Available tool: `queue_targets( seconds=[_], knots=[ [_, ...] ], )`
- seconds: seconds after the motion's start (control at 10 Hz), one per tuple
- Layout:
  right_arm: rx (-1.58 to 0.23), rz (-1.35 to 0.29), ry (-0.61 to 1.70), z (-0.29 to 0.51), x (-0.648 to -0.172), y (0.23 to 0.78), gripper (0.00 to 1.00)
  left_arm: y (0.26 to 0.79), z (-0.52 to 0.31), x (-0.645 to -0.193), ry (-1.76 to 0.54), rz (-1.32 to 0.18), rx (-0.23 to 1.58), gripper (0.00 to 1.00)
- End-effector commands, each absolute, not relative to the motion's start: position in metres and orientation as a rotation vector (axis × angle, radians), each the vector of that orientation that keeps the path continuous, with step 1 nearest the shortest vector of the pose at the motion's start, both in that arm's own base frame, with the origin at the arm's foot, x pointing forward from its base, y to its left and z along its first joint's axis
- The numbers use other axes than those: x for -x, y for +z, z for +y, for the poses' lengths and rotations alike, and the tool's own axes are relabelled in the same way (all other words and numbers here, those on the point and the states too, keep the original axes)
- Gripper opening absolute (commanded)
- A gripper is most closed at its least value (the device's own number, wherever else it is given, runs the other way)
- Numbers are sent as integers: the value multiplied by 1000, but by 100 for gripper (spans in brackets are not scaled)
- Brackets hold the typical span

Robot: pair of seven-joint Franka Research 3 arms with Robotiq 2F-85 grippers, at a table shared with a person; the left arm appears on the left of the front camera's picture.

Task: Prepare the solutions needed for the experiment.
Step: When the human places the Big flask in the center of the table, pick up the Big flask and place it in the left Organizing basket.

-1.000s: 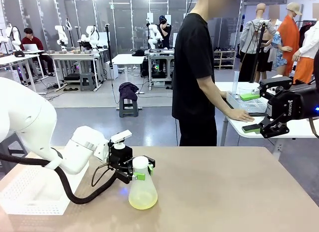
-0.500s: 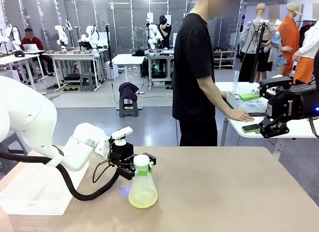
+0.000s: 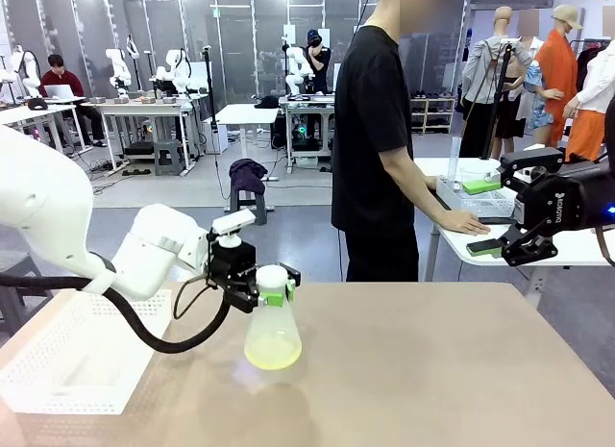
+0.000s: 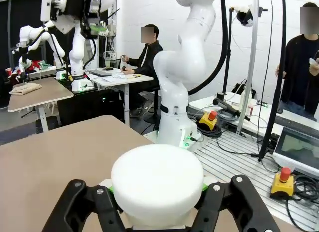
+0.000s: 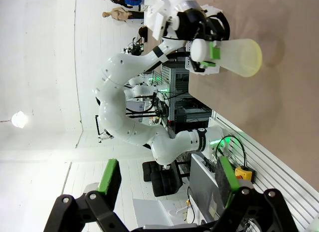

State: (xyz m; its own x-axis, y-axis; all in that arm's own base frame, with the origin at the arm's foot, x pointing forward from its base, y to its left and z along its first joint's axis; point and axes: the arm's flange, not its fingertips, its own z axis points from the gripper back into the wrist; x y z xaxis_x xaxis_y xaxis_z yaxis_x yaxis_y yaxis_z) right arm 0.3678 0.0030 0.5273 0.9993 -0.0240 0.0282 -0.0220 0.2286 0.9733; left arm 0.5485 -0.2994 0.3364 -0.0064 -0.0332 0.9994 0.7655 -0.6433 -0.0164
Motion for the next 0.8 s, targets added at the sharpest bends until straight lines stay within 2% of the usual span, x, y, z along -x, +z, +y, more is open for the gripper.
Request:
queue_targets(
  seconds=[0.0,0.3,0.7],
  knots=[
    [-1348,-45,8,3,-367,529,96,374,-290,-551,-1626,-751,1673,3],
    [-1348,-45,8,3,-367,529,96,450,-243,-546,-1695,-919,1553,3],
    [-1348,-45,8,3,-367,529,96,503,-128,-528,-1653,-1187,1308,3]
  ],
)
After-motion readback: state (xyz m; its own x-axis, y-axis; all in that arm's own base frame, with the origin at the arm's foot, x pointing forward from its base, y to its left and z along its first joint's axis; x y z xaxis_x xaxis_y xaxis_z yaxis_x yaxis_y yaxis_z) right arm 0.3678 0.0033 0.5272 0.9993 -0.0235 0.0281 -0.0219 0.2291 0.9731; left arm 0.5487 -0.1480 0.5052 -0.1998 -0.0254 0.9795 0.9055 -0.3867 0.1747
